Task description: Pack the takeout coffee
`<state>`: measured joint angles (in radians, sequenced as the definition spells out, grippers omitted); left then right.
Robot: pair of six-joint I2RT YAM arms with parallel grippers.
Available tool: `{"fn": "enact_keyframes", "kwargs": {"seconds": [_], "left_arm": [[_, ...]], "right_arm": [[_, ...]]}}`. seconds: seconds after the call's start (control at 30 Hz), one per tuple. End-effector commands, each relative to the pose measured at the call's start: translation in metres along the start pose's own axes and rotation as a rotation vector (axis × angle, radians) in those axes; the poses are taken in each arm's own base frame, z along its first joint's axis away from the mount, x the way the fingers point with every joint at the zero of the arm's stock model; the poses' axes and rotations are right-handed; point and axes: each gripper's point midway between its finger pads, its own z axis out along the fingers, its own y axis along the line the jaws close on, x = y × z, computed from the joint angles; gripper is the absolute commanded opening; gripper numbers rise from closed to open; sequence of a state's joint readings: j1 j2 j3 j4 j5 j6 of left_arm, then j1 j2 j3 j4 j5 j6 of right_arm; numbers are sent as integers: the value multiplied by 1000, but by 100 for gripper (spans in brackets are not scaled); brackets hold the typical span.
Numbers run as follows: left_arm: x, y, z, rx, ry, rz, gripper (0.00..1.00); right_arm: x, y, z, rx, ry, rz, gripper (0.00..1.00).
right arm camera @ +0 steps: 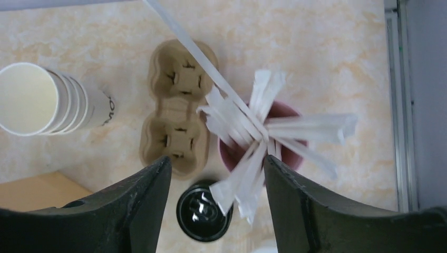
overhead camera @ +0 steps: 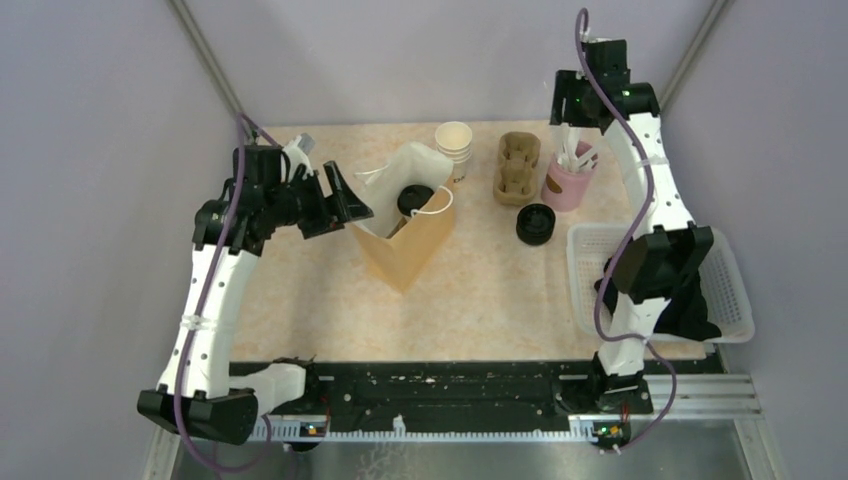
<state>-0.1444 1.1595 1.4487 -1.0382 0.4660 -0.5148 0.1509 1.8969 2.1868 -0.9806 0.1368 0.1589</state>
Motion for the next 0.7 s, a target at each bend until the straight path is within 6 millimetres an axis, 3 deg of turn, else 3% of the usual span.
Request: {"fn": "enact_keyframes", "kwargs": {"seconds": [0.0, 0.1, 0.27, 0.4, 0.47, 0.57, 0.67], "left_arm": [[-28, -25, -21, 85, -149, 166, 84], [-30, -29, -27, 95, -174, 199, 85], [-33, -30, -37, 78, -205, 210, 86], [-34, -33, -43, 72, -210, 226, 86], [-34, -33, -45, 66, -210, 230, 85], [-33, -35, -49, 67, -213, 234, 85], [-30, -37, -53, 78, -220, 228, 85]], "right_arm": [[-44, 18, 34, -76, -183, -77, 66], [-47, 24, 56, -101, -198, -132, 68], [-51, 7, 90, 18, -232, -175, 66], [-60, 13, 104, 5, -270, -190, 48], [-68, 11, 104, 29, -299, -198, 38], [-80, 10, 93, 30, -320, -211, 8], [-95, 7, 60, 52, -336, -197, 0]]}}
